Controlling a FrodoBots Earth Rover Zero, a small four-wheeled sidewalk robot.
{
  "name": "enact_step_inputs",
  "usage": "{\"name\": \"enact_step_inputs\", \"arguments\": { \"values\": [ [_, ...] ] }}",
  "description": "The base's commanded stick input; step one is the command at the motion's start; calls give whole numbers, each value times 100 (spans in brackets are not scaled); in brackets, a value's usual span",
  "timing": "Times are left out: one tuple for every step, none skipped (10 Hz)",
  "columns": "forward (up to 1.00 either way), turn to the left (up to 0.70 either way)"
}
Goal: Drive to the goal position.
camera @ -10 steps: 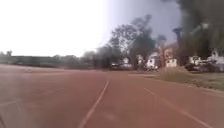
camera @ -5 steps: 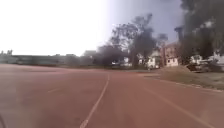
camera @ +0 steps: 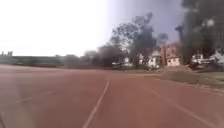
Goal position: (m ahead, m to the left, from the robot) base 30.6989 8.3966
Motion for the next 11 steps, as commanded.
{"name": "enact_step_inputs", "arguments": {
  "values": [
    [70,0],
    [70,0],
    [70,-10],
    [70,-26],
    [70,-35],
    [70,-35],
    [70,0],
    [70,0],
    [70,0],
    [70,0],
    [70,0]
  ]
}}
